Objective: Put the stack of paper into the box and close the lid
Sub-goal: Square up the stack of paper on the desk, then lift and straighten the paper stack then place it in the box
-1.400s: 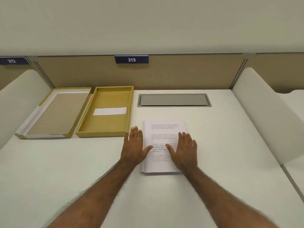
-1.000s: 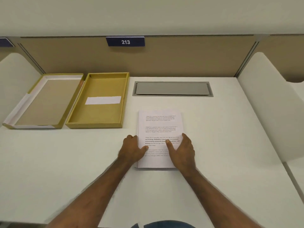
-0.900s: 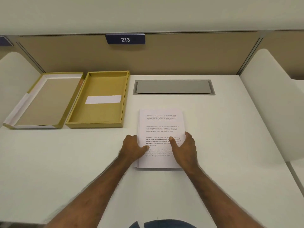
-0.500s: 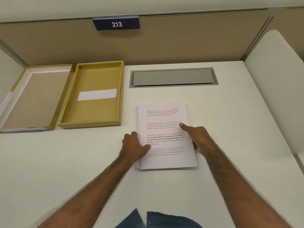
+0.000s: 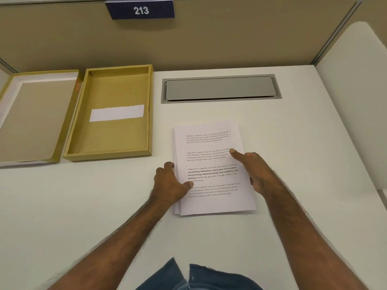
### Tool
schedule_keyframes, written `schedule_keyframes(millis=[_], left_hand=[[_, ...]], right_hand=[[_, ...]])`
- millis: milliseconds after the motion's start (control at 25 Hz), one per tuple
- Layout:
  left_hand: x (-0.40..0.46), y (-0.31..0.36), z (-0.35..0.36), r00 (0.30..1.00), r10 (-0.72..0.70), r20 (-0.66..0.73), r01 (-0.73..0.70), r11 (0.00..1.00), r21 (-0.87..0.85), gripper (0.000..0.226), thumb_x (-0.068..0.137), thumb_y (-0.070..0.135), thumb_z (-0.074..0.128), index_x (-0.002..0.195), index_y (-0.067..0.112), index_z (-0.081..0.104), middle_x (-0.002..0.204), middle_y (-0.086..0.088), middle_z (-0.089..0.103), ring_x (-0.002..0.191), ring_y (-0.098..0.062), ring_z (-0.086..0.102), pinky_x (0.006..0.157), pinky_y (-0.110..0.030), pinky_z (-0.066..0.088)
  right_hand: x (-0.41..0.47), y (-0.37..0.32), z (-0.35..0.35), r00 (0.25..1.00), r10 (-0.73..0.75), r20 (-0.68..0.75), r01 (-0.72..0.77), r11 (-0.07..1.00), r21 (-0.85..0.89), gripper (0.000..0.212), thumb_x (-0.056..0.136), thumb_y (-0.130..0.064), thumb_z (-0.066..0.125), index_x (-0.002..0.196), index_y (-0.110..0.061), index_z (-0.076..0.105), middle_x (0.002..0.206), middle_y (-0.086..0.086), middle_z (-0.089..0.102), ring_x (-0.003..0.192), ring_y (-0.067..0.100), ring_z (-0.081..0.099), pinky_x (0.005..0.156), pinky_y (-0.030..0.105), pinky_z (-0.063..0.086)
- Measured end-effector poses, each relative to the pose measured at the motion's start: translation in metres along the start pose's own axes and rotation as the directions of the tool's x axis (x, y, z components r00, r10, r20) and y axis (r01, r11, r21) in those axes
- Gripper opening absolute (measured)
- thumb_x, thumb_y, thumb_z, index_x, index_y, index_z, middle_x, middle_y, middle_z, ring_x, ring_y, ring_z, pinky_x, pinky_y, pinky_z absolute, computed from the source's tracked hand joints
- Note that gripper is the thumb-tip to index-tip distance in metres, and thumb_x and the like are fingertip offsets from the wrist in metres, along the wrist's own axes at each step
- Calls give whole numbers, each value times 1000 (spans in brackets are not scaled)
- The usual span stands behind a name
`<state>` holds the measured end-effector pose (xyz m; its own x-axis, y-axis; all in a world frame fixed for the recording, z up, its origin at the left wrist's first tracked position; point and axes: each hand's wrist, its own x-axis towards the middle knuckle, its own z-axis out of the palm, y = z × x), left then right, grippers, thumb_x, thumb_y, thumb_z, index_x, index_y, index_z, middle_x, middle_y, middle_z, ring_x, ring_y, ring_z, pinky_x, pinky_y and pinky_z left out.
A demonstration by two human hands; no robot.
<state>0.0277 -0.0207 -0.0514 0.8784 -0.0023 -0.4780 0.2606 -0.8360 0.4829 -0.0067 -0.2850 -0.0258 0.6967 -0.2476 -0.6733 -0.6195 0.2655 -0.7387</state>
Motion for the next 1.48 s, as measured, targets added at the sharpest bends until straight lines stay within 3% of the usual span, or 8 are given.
schedule_keyframes(millis=[400,600,760,840,960,1120,1280,1480], left_hand=[[-3,1,0,1000,9,1,-9,999,-31,97,70,48,92,148,16,43,138,-15,51,131,-35,55,108,-47,51],[-2,3,-13,999,-4,40,10,988,-154,82,76,41,92,142,13,49,131,-17,60,120,-33,63,100,-41,54],[-3,13,-34,997,-10,77,37,933,-357,69,82,71,73,122,15,63,109,0,70,100,-20,67,80,-31,52],[-5,25,-45,995,67,73,-20,858,-513,66,79,79,66,111,22,68,104,8,72,98,-15,68,79,-27,52],[-1,42,-62,975,211,67,-81,622,-779,61,85,63,76,122,15,70,120,-1,81,116,-22,76,103,-41,60],[2,60,-87,921,365,-138,-282,380,-881,61,90,46,80,138,13,62,135,-6,76,126,-28,72,96,-36,62],[-5,65,-90,852,425,-305,-482,411,-774,54,88,52,80,132,28,61,131,6,75,119,-13,73,92,-29,61],[-15,30,-57,852,482,-206,-468,523,-712,66,79,65,81,129,39,48,136,2,64,123,-11,68,96,-33,61]], right_hand=[[12,-4,-6,963,139,230,-160,984,79,40,99,0,70,139,-1,71,133,23,78,130,43,72,107,56,58],[6,3,6,990,45,137,-46,999,5,43,97,5,71,138,-4,71,126,21,81,115,45,78,96,57,63],[-16,-7,7,977,-123,173,131,991,-32,39,94,-2,80,131,-13,76,121,10,86,107,33,84,90,50,67],[-31,-16,5,944,-214,253,221,975,2,40,92,-5,82,130,-14,76,125,10,85,112,34,82,90,46,68],[-51,-34,1,863,-365,349,371,927,50,43,90,-11,82,132,-15,76,130,12,82,116,35,80,92,44,68],[-62,-52,-10,785,-549,286,559,827,53,38,91,-18,84,128,-24,77,131,8,82,117,33,80,93,46,67],[-56,-41,-15,745,-634,206,655,754,-47,44,95,-22,81,137,-15,69,131,3,82,120,27,78,98,42,66],[-46,-7,-14,763,-630,142,645,754,-124,49,95,-9,81,141,-5,63,128,6,80,117,17,77,101,38,65]])
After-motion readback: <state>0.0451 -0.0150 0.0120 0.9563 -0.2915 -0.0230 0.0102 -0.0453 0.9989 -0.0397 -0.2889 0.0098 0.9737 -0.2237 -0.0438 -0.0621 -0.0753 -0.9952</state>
